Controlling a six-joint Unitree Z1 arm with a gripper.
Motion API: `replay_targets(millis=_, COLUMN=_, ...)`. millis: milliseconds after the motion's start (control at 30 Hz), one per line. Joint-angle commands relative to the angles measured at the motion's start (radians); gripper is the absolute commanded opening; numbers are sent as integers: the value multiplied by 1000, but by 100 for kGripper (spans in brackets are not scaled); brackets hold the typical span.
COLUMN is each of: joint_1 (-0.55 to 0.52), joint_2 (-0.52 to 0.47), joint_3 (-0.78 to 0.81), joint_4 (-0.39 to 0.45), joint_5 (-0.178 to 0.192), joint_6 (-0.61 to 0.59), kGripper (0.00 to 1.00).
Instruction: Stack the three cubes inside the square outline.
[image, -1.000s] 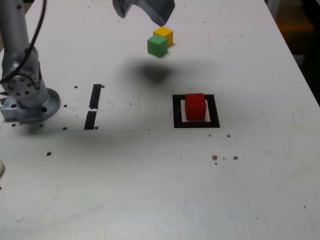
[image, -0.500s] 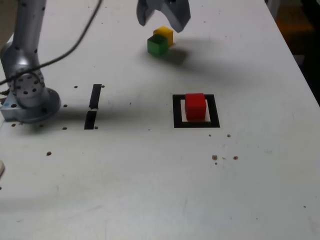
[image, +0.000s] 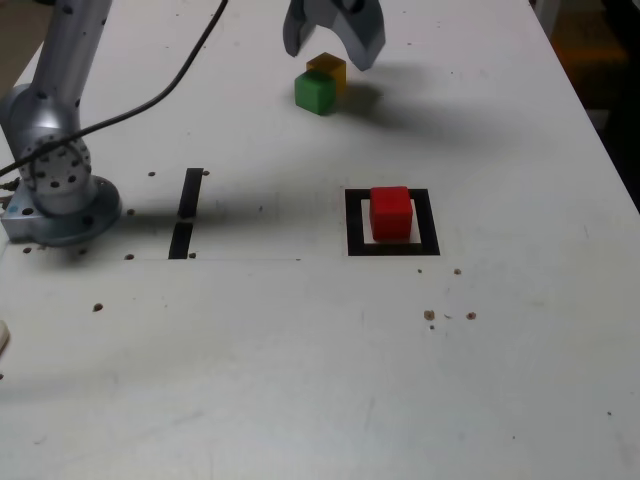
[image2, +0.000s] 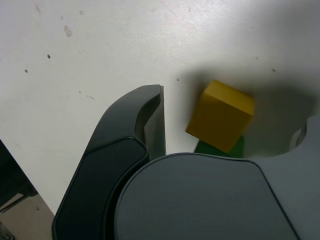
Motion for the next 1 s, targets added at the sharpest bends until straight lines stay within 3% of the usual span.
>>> replay_targets(millis=0, joint_1=8, joint_2=9, joint_3=-4, joint_4=2, joint_5=5, joint_6=5, kGripper=98)
replay_targets(millis=233, joint_1=15, joint_2=40, joint_3=-2, joint_4=-14, joint_5=-1, joint_6=19, kGripper=94)
replay_targets(millis=600, joint_1=22, joint_2=74, joint_3=13, joint_4=-40, joint_5=-43, joint_6=49, kGripper=90)
replay_targets(millis=800, joint_1=24, joint_2=69, joint_3=20, joint_4=-51, joint_5=-44, joint_6=50, kGripper=79)
replay_targets(millis=967, joint_1=25, joint_2=55, joint_3=35, joint_4=-63, joint_5=-57, joint_6=51, kGripper=58)
